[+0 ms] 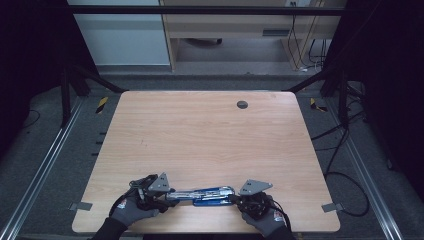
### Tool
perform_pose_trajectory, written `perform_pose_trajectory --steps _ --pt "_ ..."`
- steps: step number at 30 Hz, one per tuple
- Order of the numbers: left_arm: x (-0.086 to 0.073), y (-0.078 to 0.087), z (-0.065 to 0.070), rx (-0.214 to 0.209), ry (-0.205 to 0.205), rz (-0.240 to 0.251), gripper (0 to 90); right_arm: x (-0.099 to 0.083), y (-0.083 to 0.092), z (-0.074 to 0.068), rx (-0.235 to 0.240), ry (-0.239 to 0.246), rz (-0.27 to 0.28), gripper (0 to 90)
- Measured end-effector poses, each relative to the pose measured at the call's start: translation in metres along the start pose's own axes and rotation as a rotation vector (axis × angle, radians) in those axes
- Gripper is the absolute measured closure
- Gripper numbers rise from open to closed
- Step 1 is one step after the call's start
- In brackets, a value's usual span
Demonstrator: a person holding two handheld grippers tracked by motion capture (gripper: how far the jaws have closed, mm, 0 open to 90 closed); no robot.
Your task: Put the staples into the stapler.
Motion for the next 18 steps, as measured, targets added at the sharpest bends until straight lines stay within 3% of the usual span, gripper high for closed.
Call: perform_pose_trajectory --steps 12,18 --pt "0.0002 -0.0002 -0.0007 -0.022 0.014 0.039 52.5 0.0002 0.0003 0.0001 -0.001 0.001 -0.007 90.0" --pt "0.0013 0.0015 -0.0007 -0.023 -0.002 0.032 53.8 0.0003 -0.0002 0.0000 0.002 0.001 -0.002 90.0"
Point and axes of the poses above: each handheld gripper's, and its own axes: y roughly backward along the jaws, x roughly out of its top, z roughly to its right, the point moved 3 cm from there along -y, roughly forward along the jaws, and after that the axes turned 3 degrees about y, right-handed, at the moved point
